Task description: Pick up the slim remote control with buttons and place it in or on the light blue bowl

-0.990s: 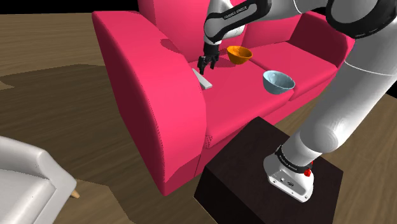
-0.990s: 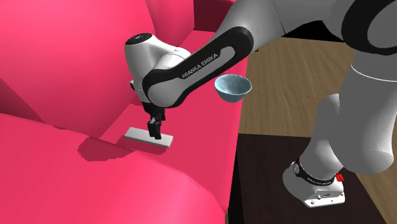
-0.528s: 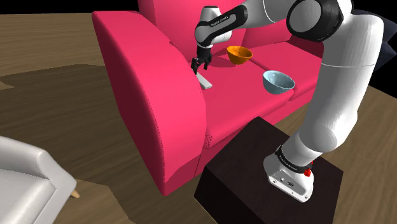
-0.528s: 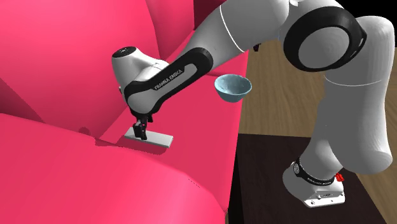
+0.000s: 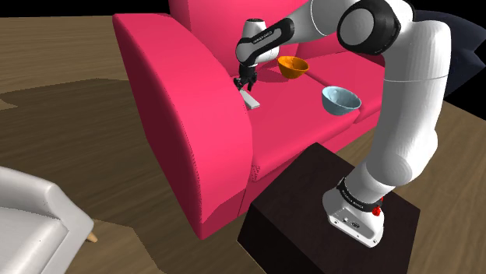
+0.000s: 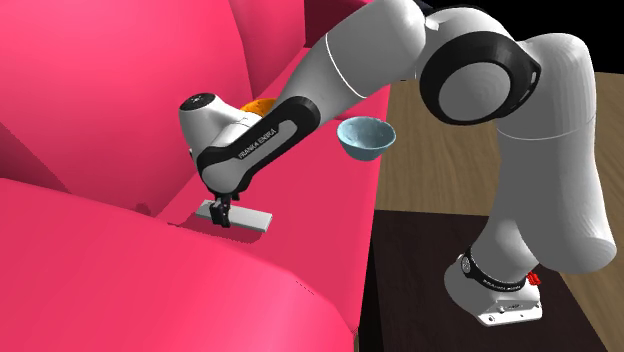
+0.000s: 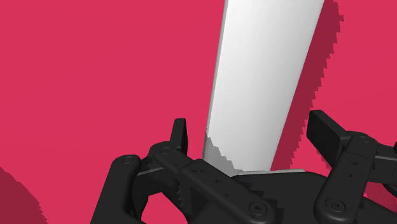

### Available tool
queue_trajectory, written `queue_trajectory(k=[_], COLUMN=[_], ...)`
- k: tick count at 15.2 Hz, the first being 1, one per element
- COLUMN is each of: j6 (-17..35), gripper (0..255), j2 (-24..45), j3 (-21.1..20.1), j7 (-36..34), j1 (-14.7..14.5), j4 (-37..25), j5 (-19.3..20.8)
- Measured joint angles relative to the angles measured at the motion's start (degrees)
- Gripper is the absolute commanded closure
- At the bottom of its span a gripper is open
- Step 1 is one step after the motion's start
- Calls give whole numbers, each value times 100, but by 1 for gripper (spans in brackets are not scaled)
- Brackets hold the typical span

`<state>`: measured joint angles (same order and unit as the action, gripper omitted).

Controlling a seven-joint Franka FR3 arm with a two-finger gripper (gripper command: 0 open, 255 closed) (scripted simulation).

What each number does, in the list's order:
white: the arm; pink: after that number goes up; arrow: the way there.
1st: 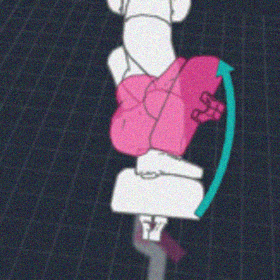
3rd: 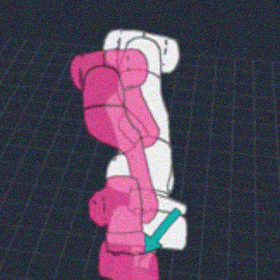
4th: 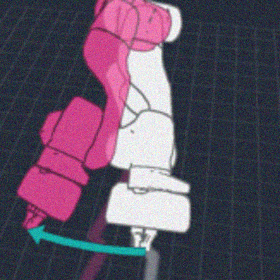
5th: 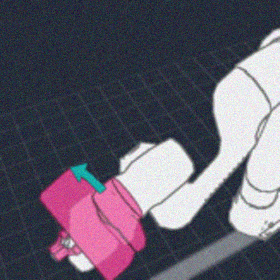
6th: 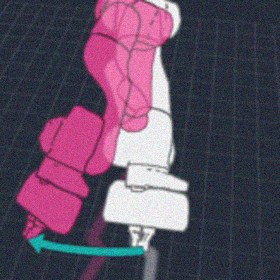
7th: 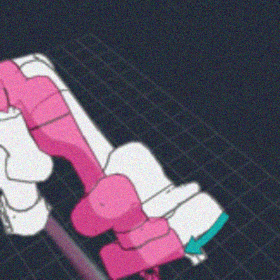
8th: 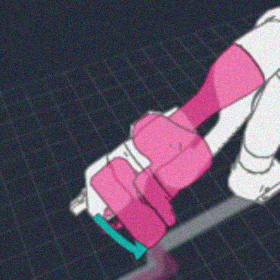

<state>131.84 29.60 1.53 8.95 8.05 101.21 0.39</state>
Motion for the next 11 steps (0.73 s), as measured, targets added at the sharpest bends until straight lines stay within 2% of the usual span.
queue_trajectory(k=[7, 8, 11], j6=[81, 81, 81], gripper=[0, 255, 255], j2=[59, 59, 56], j3=[-1, -1, -1], j7=[-6, -6, -7], j1=[-3, -3, -3], j4=[21, 21, 21], j5=[0, 0, -1])
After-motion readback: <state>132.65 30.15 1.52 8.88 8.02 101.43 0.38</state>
